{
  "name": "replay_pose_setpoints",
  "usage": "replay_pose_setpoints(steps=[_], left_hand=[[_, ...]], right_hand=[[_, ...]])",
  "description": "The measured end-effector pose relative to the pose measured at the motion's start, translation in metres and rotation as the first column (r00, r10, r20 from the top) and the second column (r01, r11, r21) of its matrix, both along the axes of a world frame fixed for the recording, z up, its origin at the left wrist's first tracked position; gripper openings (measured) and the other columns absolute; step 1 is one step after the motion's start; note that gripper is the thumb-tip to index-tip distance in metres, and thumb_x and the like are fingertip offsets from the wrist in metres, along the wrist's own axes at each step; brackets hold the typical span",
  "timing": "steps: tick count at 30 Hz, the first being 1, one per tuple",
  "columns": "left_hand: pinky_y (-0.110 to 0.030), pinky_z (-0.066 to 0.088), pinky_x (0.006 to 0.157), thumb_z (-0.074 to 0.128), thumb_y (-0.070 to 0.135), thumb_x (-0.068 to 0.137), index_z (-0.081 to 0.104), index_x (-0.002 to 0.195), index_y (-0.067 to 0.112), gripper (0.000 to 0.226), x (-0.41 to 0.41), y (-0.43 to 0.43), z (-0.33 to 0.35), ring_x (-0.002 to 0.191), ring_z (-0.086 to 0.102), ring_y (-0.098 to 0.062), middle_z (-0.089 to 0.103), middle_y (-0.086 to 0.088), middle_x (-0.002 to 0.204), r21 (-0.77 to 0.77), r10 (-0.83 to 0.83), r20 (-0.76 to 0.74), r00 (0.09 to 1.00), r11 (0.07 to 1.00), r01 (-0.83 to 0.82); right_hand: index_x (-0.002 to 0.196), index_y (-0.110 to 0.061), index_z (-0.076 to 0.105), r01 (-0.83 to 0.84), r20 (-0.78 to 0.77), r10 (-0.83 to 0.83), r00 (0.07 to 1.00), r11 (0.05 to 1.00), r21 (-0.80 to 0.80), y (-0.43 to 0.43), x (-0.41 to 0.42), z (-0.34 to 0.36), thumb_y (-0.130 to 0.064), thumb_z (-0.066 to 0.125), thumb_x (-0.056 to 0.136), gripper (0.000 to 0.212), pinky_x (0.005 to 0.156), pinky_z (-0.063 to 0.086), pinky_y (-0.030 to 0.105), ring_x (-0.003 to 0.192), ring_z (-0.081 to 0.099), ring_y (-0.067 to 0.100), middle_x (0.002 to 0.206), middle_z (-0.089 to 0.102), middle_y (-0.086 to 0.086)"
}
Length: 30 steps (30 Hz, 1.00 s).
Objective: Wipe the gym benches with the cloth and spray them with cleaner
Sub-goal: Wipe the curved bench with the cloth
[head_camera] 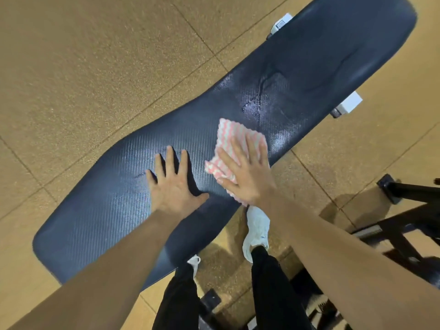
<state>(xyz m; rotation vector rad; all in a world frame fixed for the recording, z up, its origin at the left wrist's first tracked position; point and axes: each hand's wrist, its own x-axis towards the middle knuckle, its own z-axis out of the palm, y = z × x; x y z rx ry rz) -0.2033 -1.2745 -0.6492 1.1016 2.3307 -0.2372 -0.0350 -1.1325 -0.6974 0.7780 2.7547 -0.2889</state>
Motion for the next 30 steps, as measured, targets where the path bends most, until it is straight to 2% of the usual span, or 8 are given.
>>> replay_pose_setpoints(steps=[5, 9, 13, 18, 24, 30], left_hand=[[-0.064, 0.014, 0.121, 0.062, 0.081, 0.071, -0.003, 0.162, 0.026, 0.124, 0.015, 0.025, 0.006, 0.155, -0.008, -0.040, -0.015, -0.006, 0.170, -0.012, -0.022, 0.034, 0.999, 1.000, 0.022], [-0.064, 0.013, 0.121, 0.065, 0.080, 0.069, -0.009, 0.161, 0.027, 0.129, 0.020, 0.046, 0.007, 0.154, -0.013, -0.043, -0.021, -0.005, 0.168, -0.059, -0.009, 0.063, 0.998, 0.998, 0.013], [-0.065, 0.014, 0.121, 0.079, 0.077, 0.057, -0.017, 0.159, 0.027, 0.149, 0.020, 0.048, 0.003, 0.154, -0.016, -0.042, -0.025, -0.004, 0.167, -0.108, -0.007, 0.074, 0.997, 0.994, 0.015], [-0.067, 0.014, 0.121, 0.081, 0.076, 0.054, -0.012, 0.160, 0.028, 0.150, 0.023, 0.051, 0.000, 0.154, -0.015, -0.040, -0.021, -0.003, 0.168, -0.081, 0.046, 0.056, 0.997, 0.996, -0.041], [-0.072, 0.012, 0.118, 0.072, 0.086, 0.054, -0.017, 0.158, 0.033, 0.147, 0.033, 0.073, -0.004, 0.153, -0.013, -0.045, -0.019, -0.005, 0.168, -0.060, 0.171, 0.041, 0.984, 0.984, -0.168], [-0.069, 0.006, 0.120, 0.070, 0.089, 0.051, -0.020, 0.158, 0.030, 0.152, 0.037, 0.102, -0.008, 0.154, -0.018, -0.039, -0.026, -0.006, 0.167, -0.043, 0.149, 0.023, 0.989, 0.988, -0.148]], right_hand=[[0.160, -0.022, 0.025, 0.006, -0.031, -0.008, 1.000, 0.998, -0.066, -0.025, 0.052, 0.012, -0.068, 0.036, 0.098, 0.078, 0.119, 0.009, 0.068, 0.156, 0.001, 0.036, 0.169, 0.011, 0.011], [0.161, -0.025, 0.024, 0.010, -0.042, -0.014, 0.999, 0.994, -0.111, -0.017, 0.055, 0.019, -0.069, 0.021, 0.100, 0.075, 0.121, 0.008, 0.065, 0.156, -0.005, 0.034, 0.169, 0.006, 0.012], [0.160, -0.041, 0.009, 0.020, 0.052, -0.016, 0.999, 0.997, -0.069, 0.020, 0.025, 0.008, -0.071, 0.018, 0.098, 0.070, 0.120, 0.000, 0.066, 0.155, -0.006, 0.040, 0.170, -0.003, 0.009], [0.157, -0.050, 0.002, 0.002, 0.063, -0.004, 0.998, 1.000, 0.026, 0.087, -0.031, -0.004, -0.081, 0.009, 0.091, 0.074, 0.118, -0.006, 0.069, 0.151, -0.011, 0.050, 0.170, -0.010, 0.004], [0.157, -0.050, 0.011, -0.005, -0.027, 0.007, 1.000, 0.998, 0.061, 0.165, -0.077, -0.012, -0.082, 0.014, 0.090, 0.075, 0.117, 0.002, 0.071, 0.153, -0.002, 0.047, 0.171, 0.002, 0.004], [0.159, -0.047, 0.004, -0.003, 0.004, 0.003, 1.000, 0.999, 0.032, 0.206, -0.089, -0.007, -0.082, 0.006, 0.089, 0.078, 0.118, 0.000, 0.069, 0.154, -0.008, 0.042, 0.171, -0.005, 0.001]])
